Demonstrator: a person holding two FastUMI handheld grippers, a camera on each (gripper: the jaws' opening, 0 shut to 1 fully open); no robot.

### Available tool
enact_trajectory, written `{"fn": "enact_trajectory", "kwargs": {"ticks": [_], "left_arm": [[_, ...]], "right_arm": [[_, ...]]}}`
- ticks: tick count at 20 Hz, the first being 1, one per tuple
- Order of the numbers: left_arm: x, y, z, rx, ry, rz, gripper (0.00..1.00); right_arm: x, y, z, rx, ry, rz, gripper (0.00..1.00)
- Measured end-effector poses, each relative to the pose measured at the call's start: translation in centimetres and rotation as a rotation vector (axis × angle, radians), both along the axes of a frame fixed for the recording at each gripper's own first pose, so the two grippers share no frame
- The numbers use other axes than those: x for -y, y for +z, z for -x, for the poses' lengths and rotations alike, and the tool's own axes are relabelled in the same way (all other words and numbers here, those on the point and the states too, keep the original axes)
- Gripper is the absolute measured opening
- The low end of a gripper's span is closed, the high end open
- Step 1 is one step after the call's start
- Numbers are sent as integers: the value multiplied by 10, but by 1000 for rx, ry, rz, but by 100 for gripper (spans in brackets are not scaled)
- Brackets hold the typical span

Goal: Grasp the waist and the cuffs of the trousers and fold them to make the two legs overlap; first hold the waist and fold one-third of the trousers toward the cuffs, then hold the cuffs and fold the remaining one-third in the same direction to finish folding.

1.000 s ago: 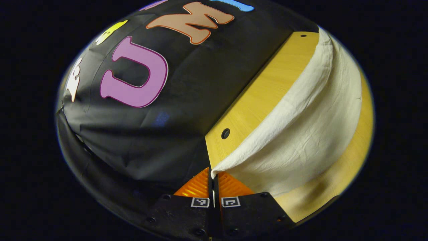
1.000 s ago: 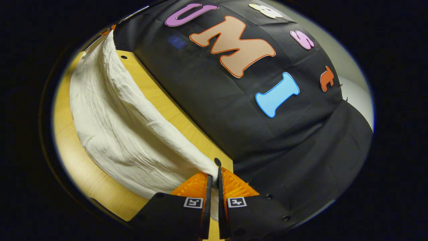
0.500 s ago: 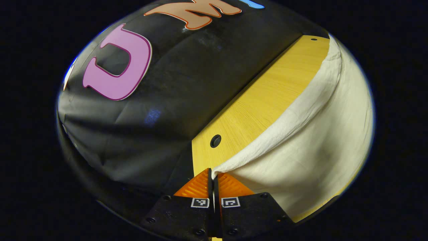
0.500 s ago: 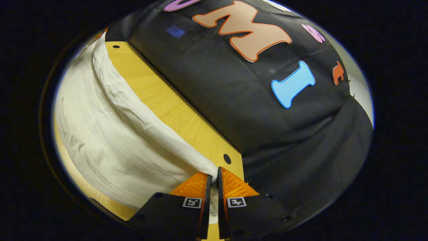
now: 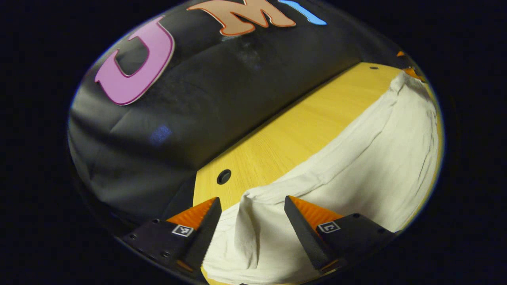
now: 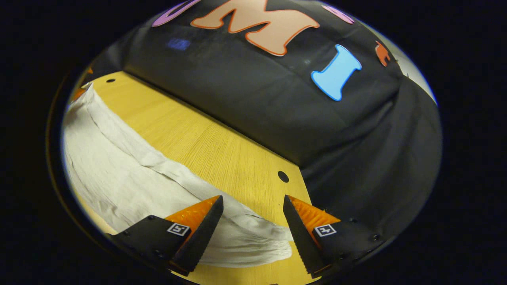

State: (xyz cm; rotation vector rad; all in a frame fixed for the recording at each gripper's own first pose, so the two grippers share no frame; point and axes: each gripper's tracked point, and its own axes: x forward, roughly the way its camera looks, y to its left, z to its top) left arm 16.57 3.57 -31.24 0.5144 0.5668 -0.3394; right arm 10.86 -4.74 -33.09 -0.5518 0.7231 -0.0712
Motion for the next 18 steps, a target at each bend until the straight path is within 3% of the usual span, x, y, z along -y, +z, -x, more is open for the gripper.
{"fn": "enact_trajectory", "kwargs": {"ticks": [4,5,6,9,18], "left_arm": [[23,36,13,37,22,169,96],[27,46,16,44,25,193,90],[28,58,19,52,30,210,96],[37,87,22,79,41,250,95],[85,139,40,109,47,355,95]], "right_arm": [[10,23,12,53,-75,-138,98],[15,25,15,59,-89,-169,100],[19,24,15,59,-100,-198,100],[34,12,16,58,-156,-272,98],[89,-32,49,34,-505,-534,100]]}}
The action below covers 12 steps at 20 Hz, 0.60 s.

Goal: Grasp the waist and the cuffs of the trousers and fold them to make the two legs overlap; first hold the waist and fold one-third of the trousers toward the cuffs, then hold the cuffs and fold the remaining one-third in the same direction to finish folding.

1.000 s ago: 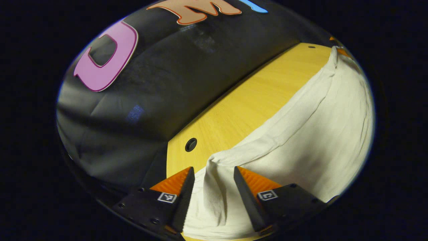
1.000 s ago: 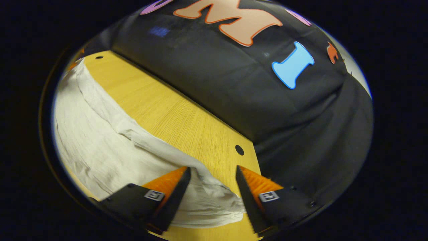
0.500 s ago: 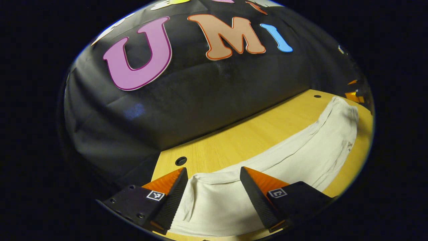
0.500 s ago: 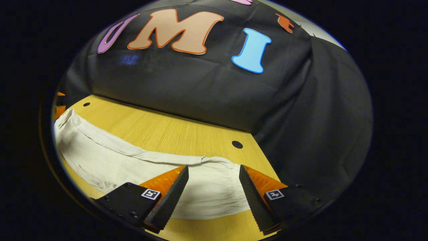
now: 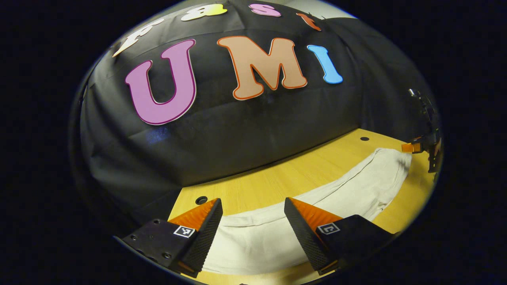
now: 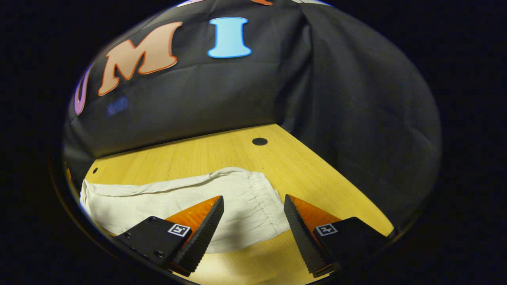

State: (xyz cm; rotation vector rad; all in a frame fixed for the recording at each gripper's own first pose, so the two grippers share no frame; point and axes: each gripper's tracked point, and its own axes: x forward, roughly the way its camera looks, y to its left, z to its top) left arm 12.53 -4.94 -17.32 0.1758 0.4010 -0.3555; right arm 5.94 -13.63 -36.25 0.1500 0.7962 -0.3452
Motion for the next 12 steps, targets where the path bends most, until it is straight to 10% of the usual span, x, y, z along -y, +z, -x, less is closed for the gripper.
{"fn": "enact_trajectory", "kwargs": {"ticks": [12], "left_arm": [[1,11,30,-22,78,-20,96]], "right_arm": [[-2,-51,31,-105,-243,-344,93]]}}
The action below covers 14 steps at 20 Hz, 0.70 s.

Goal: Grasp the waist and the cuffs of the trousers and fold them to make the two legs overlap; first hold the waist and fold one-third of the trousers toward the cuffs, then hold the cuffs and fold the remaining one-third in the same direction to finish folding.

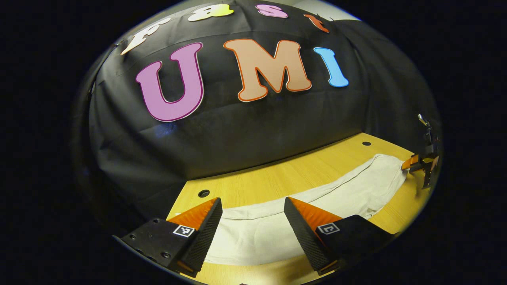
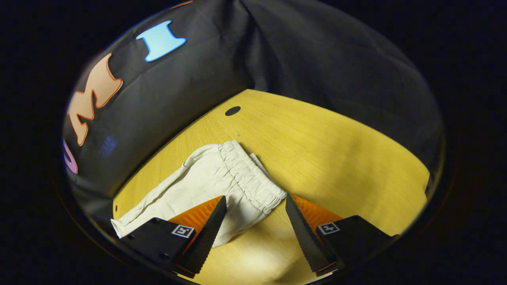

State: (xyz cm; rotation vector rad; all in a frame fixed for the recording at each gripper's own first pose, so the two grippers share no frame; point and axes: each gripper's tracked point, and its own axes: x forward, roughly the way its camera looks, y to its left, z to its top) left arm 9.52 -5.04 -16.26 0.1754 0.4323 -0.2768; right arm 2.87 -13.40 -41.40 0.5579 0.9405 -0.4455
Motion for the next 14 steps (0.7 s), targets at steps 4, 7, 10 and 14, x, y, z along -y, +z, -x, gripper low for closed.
{"fn": "enact_trajectory", "kwargs": {"ticks": [4,7,10,14], "left_arm": [[4,-3,8,-9,24,0,96],[10,-9,16,-26,52,10,96],[7,-7,19,-20,84,14,96],[-4,-10,19,-15,123,30,96]], "right_arm": [[10,-10,-1,-7,30,17,56],[5,-12,-4,-11,69,-43,25],[16,-6,-2,-11,69,-34,23],[13,16,-13,21,104,11,23]]}}
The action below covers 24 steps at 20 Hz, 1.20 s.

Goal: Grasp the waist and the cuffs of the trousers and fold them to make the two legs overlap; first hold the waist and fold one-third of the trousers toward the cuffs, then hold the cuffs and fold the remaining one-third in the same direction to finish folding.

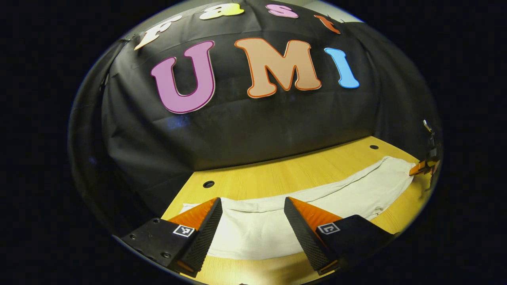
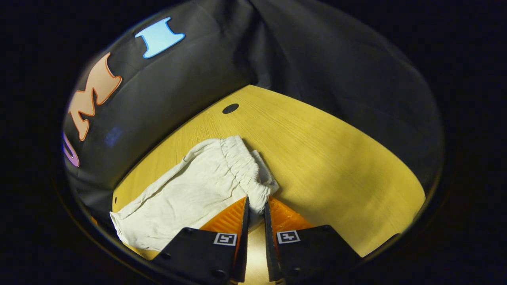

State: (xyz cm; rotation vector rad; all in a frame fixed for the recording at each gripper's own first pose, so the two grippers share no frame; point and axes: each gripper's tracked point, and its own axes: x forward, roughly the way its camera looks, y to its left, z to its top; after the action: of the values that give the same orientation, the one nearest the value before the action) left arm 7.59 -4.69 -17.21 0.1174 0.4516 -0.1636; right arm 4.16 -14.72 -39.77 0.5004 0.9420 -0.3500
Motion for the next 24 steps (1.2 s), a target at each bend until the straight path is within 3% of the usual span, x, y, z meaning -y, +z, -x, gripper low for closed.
{"fn": "enact_trajectory", "kwargs": {"ticks": [5,12,24], "left_arm": [[-29,-6,-3,-18,6,-21,96],[-82,6,-7,13,27,-36,96],[-159,-12,10,-22,115,-13,96]], "right_arm": [[-26,59,-33,143,7,-30,23],[-91,123,-58,277,119,-17,23],[-217,171,-80,374,250,-85,23]]}}
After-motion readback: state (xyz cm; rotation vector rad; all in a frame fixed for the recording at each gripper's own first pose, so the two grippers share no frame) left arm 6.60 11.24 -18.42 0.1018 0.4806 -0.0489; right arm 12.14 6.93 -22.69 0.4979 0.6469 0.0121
